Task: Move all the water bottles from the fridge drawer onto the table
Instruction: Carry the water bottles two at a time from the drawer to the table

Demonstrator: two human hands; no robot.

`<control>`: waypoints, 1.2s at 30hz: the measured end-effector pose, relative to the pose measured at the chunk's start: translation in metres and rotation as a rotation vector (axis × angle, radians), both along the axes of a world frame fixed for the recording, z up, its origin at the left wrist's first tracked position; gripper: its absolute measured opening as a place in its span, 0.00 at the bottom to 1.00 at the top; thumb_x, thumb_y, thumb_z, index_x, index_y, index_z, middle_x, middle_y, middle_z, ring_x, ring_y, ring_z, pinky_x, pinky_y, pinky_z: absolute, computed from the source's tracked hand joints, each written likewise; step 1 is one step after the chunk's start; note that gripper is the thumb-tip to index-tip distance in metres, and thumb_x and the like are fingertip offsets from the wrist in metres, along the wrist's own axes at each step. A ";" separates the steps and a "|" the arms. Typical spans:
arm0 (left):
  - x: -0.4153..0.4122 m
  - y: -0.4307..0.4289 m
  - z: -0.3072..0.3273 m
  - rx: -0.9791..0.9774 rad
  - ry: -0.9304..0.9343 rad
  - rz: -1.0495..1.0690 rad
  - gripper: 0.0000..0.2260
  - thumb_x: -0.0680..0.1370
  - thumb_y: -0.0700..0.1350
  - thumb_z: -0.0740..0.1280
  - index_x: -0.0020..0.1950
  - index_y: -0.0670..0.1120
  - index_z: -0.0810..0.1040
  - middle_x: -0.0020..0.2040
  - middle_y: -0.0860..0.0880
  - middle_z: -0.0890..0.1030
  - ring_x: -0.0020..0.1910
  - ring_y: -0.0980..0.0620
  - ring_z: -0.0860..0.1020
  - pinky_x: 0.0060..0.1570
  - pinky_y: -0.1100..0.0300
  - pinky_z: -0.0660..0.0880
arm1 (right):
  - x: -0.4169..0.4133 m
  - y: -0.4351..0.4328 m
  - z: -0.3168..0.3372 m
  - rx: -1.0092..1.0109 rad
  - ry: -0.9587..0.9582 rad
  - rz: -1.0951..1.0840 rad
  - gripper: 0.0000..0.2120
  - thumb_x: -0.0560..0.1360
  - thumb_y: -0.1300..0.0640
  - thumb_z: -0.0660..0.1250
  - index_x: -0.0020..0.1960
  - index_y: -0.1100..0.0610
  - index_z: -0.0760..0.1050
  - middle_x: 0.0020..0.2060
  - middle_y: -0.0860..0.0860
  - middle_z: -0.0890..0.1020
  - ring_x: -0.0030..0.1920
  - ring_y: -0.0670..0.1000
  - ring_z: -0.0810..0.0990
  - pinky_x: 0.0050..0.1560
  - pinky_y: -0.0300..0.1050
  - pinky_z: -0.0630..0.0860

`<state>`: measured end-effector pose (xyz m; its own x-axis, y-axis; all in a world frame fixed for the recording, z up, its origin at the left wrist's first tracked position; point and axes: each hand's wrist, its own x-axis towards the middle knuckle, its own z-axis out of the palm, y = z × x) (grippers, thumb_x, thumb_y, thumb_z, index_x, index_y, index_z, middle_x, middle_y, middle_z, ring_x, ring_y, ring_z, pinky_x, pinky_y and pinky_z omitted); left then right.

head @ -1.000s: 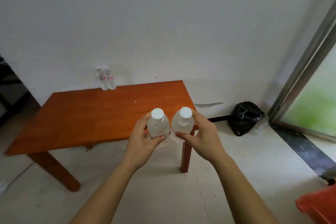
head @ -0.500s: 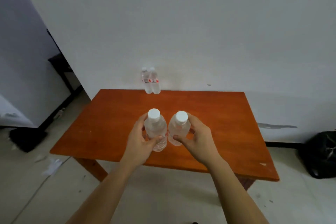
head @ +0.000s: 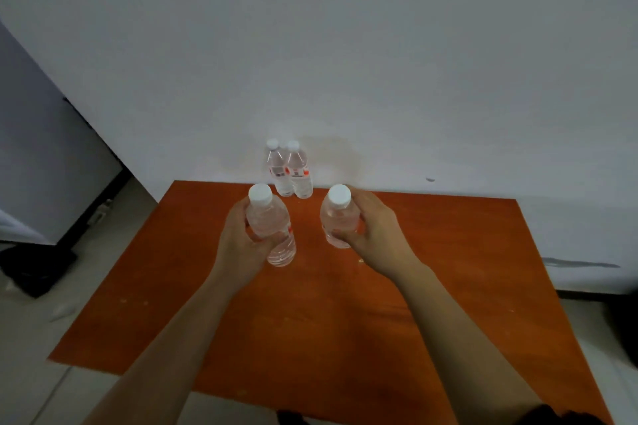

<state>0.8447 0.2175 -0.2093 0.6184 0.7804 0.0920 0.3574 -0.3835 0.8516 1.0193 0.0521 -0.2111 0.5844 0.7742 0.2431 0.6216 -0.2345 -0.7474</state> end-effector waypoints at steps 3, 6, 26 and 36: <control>0.030 0.062 -0.020 0.001 0.032 -0.013 0.37 0.68 0.43 0.80 0.73 0.48 0.66 0.66 0.50 0.75 0.62 0.51 0.74 0.55 0.57 0.74 | 0.025 0.046 -0.016 -0.114 -0.013 -0.047 0.36 0.71 0.55 0.77 0.75 0.48 0.65 0.70 0.48 0.72 0.69 0.49 0.70 0.65 0.40 0.64; 0.056 0.122 -0.040 -0.017 0.087 -0.026 0.37 0.67 0.43 0.80 0.72 0.48 0.68 0.65 0.50 0.76 0.60 0.51 0.75 0.53 0.59 0.73 | 0.049 0.090 -0.031 -0.245 -0.016 -0.106 0.36 0.72 0.53 0.76 0.76 0.45 0.64 0.70 0.48 0.72 0.67 0.52 0.72 0.65 0.45 0.68; 0.167 0.353 -0.152 -0.125 0.262 -0.133 0.36 0.66 0.49 0.81 0.70 0.57 0.70 0.67 0.49 0.75 0.64 0.47 0.76 0.59 0.41 0.78 | 0.162 0.265 -0.127 -0.327 0.202 -0.274 0.34 0.74 0.60 0.74 0.75 0.51 0.64 0.69 0.54 0.74 0.66 0.55 0.75 0.66 0.53 0.74; 0.174 0.343 -0.157 -0.166 0.180 -0.055 0.33 0.73 0.42 0.76 0.74 0.50 0.65 0.71 0.50 0.72 0.68 0.49 0.73 0.65 0.49 0.73 | 0.154 0.275 -0.140 -0.278 0.258 -0.319 0.33 0.78 0.60 0.68 0.78 0.53 0.56 0.74 0.54 0.70 0.72 0.56 0.71 0.69 0.61 0.71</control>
